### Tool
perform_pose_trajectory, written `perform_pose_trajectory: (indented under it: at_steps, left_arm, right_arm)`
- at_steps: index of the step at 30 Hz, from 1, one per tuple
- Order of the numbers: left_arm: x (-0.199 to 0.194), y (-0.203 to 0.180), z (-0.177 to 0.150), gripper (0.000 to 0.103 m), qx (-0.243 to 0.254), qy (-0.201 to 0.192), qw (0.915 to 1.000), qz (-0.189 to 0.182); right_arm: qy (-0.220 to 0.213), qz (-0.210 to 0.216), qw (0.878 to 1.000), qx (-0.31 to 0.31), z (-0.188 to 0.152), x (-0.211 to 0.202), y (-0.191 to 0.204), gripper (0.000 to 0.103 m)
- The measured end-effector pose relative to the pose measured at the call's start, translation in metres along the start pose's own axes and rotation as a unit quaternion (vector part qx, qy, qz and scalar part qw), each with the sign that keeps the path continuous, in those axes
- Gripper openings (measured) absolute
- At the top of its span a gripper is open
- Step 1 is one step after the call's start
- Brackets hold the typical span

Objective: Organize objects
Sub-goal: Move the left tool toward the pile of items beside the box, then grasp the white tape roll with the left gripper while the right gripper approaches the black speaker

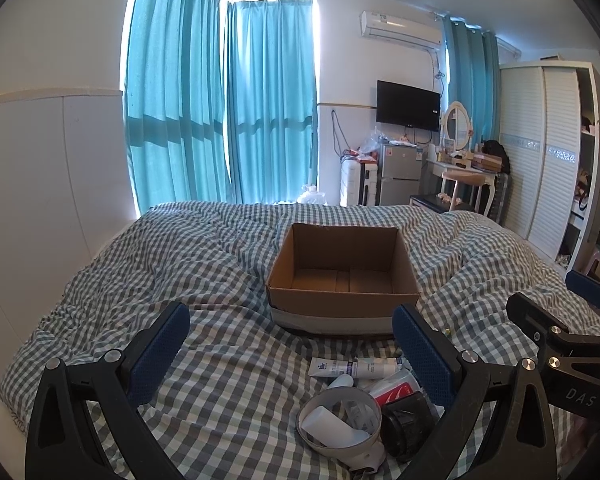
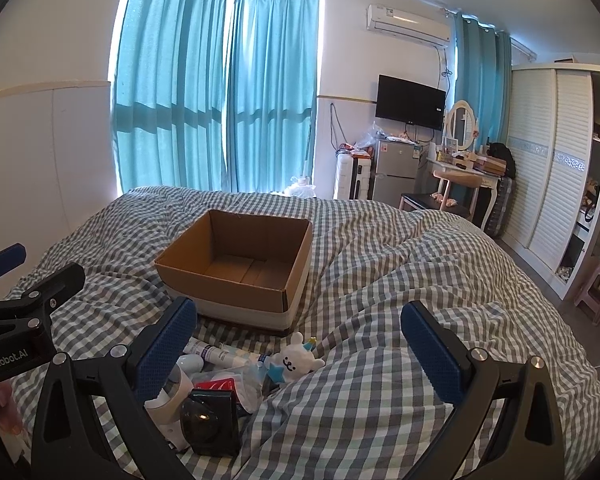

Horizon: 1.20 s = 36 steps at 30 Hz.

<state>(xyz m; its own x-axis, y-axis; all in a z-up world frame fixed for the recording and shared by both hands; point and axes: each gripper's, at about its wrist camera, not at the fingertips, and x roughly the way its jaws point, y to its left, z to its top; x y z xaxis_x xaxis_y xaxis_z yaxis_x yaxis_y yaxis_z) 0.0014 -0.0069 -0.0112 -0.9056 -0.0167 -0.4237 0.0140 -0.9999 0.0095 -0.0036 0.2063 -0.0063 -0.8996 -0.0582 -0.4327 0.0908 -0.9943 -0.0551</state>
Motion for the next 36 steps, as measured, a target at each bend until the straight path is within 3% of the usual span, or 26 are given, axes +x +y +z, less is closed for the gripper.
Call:
perform_pose_trajectory:
  at_steps: [6, 21, 32, 36]
  left_arm:
    - [0.003, -0.004, -0.001, 0.103, 0.009, 0.008, 0.9999, -0.001]
    - [0.038, -0.008, -0.043, 0.103, 0.011, 0.099, 0.9947, -0.025]
    - [0.066, -0.026, -0.085, 0.103, 0.026, 0.180, 0.9798, -0.082]
    - [0.080, -0.030, -0.099, 0.103, 0.040, 0.205, 0.9748, -0.079]
  right_arm:
    - [0.006, 0.000, 1.000, -0.005, 0.000, 0.001, 0.000, 0.103]
    - [0.061, -0.003, 0.998, -0.029, -0.032, 0.028, 0.003, 0.103]
    - [0.087, -0.009, 0.996, -0.025, -0.050, 0.043, -0.005, 0.103]
    - [0.092, -0.009, 0.995, -0.026, -0.053, 0.046, -0.004, 0.103]
